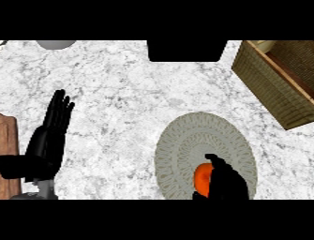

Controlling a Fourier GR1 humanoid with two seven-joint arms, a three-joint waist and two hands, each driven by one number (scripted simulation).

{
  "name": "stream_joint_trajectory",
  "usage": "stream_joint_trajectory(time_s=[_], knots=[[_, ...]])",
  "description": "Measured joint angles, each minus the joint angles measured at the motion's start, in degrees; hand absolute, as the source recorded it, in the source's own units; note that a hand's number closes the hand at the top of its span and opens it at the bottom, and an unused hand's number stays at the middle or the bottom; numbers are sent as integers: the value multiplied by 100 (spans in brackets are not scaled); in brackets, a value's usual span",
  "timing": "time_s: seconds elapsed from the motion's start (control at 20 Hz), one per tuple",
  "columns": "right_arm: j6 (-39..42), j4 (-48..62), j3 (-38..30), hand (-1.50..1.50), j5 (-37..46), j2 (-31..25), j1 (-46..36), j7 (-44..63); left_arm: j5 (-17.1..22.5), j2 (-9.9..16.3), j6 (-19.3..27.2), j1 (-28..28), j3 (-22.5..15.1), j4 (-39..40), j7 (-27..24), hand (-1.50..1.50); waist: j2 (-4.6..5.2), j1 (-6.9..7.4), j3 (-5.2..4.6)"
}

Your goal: Pick the squash from the placemat and place it in the basket

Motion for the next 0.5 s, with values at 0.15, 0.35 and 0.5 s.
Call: stream_joint_trajectory(time_s=[0.15,0.35,0.5], knots=[[112,104,-27,150,-20,-46,-65,-127,-68,-42,6,15,-26,-105,98,0,-7,-1,-6],[199,263,-51,150,49,-43,-187,-220,-73,-86,-60,-82,65,61,13,0,-18,-7,-18],[151,382,78,150,249,-43,-161,-257,-40,-52,-171,-47,160,81,-34,0,-33,-10,-31]])
